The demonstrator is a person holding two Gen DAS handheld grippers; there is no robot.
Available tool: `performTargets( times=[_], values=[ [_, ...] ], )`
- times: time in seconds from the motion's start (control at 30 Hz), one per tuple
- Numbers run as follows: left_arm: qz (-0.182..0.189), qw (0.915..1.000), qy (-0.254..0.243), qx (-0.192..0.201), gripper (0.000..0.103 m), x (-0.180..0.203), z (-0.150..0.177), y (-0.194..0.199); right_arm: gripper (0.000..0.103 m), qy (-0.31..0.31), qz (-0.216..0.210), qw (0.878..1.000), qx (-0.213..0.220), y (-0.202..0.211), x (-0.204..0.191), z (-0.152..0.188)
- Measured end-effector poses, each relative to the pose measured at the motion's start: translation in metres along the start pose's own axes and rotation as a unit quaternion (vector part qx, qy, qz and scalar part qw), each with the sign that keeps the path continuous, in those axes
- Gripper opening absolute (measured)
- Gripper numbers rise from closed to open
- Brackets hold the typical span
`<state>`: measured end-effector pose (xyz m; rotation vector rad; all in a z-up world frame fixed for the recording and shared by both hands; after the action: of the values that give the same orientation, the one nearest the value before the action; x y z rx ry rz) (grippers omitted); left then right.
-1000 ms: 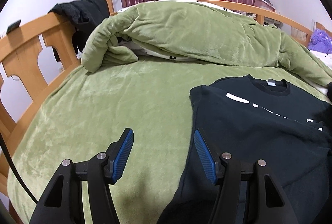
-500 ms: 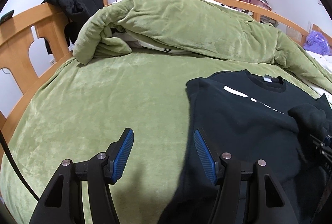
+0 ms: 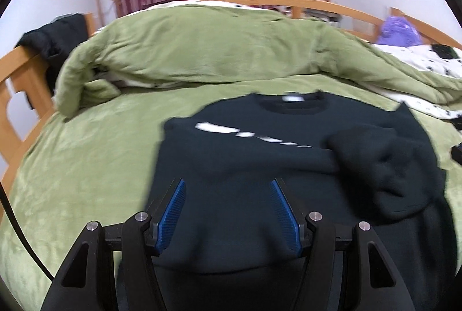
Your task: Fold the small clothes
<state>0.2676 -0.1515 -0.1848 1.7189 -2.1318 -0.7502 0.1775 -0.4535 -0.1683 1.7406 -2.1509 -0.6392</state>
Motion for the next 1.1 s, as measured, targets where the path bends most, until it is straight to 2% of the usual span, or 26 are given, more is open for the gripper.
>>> performTargets(
  times=[0.27, 0.6, 0.8, 1.03, 1.1],
  values=[
    [0.06, 0.9976, -0.033, 0.002, 0.059, 0.12, -0.004, -0.001, 0.054, -0.01, 0.038, 0.999, -0.007, 0.016, 0.073, 0.02],
    [0.102, 0.9932, -0.054, -0.019, 0.059, 0.223, 0.011, -0.021, 0.054, -0.065, 0.058, 0.996, -0.014, 0.022, 0.15, 0.04],
    [0.097, 0.9934, -0.046, -0.04, 0.059, 0.243, 0.024, -0.045, 0.054, -0.078, 0.058, 0.995, -0.018, 0.017, 0.168, 0.048],
    [0.088, 0.9943, -0.046, -0.038, 0.059, 0.245, 0.033, -0.06, 0.054, -0.083, 0.053, 0.995, -0.028, 0.007, 0.173, 0.058],
    [0.082, 0.9947, -0.049, -0.037, 0.047, 0.243, 0.033, -0.063, 0.054, -0.083, 0.053, 0.995, -0.032, 0.004, 0.173, 0.06]
  ],
)
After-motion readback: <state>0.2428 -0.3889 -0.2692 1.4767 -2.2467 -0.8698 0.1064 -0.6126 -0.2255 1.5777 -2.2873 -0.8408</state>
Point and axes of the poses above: each gripper's, at about its wrist camera, not at the fingertips, and y roughly against the way its jaws point, x to its right, z to its underside, the point moved 10 cm from there along -y, roughly the way its jaws point, and after that the axes turned 8 degrees about x, right-handed, at the moved point
